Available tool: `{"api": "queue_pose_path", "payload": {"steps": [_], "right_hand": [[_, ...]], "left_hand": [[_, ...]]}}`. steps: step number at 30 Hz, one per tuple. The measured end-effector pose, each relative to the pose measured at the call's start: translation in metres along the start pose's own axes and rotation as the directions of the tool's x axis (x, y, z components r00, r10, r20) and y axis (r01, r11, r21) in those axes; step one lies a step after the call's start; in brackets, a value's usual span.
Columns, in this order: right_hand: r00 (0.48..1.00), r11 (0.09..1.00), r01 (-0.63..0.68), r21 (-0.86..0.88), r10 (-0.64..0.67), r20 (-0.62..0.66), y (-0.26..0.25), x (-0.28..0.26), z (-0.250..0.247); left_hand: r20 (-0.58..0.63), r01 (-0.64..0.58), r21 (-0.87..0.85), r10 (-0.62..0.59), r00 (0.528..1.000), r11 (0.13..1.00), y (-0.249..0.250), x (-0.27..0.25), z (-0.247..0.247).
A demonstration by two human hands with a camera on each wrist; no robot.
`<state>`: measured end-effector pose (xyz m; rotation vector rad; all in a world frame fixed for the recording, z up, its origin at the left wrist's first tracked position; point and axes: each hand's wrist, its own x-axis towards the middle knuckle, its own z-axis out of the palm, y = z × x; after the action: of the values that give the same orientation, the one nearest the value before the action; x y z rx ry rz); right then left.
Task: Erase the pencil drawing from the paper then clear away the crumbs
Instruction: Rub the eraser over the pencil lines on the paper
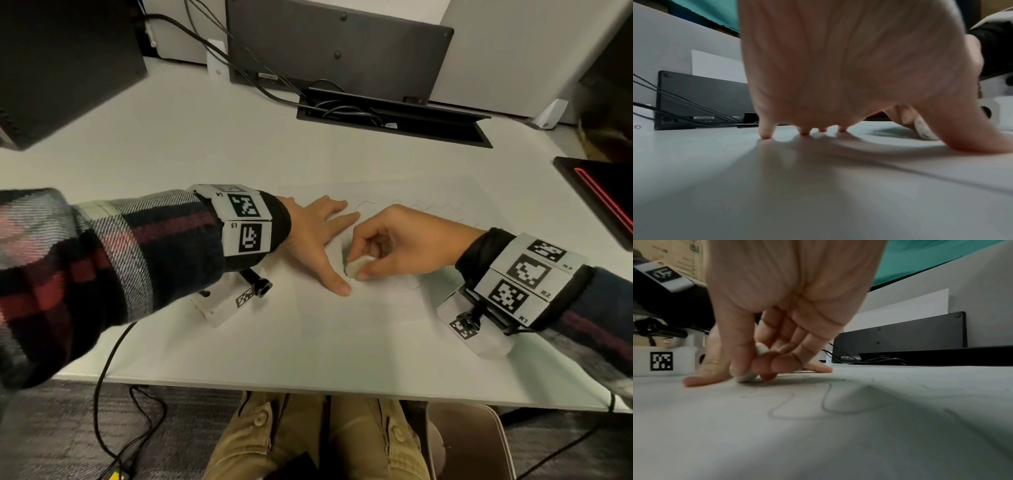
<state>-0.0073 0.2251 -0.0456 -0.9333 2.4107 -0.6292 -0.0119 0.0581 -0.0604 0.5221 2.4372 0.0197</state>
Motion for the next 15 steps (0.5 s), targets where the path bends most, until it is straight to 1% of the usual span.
{"api": "queue_pose_path", "payload": {"steps": [4,5,7,8,9,12,13,15], "right_hand": [[0.995,1.000,-0.001,-0.014,0.000,-0.096,0.0024,0.0036,-0.0016],[0.995,1.000,-0.003,0.006,0.004,-0.097,0.0015,0.0034,-0.0010],[1.000,0.998,-0.012,0.069,0.013,-0.008,-0.0029,0.0015,0.0019],[0.999,0.997,-0.015,0.079,0.012,0.039,-0.0052,0.0009,0.0033],[0.999,0.998,-0.006,0.065,0.003,0.052,-0.0060,0.0011,0.0038],[0.997,0.998,0.050,-0.026,-0.051,-0.059,-0.0051,0.0025,0.0015],[0.996,0.998,0.049,-0.027,-0.051,-0.072,-0.0047,0.0022,0.0009],[0.999,1.000,0.021,0.014,-0.021,-0.026,-0.0061,-0.0006,0.0022]], "left_hand": [[0.032,0.013,0.029,-0.014,0.999,1.000,0.0045,-0.0003,-0.0002],[0.037,0.013,0.029,-0.014,0.999,0.999,0.0049,-0.0004,-0.0002],[0.042,0.022,0.021,-0.022,0.999,1.000,0.0052,-0.0005,0.0002],[0.043,0.026,0.022,-0.027,0.999,0.999,0.0050,-0.0005,0.0000],[0.046,0.028,0.024,-0.029,0.999,0.999,0.0051,-0.0011,-0.0003],[0.056,0.028,0.037,-0.030,0.998,0.999,0.0059,-0.0023,-0.0012],[0.059,0.031,0.038,-0.033,0.998,0.999,0.0060,-0.0026,-0.0014],[0.063,0.034,0.042,-0.037,0.997,0.999,0.0071,-0.0029,-0.0012]]}}
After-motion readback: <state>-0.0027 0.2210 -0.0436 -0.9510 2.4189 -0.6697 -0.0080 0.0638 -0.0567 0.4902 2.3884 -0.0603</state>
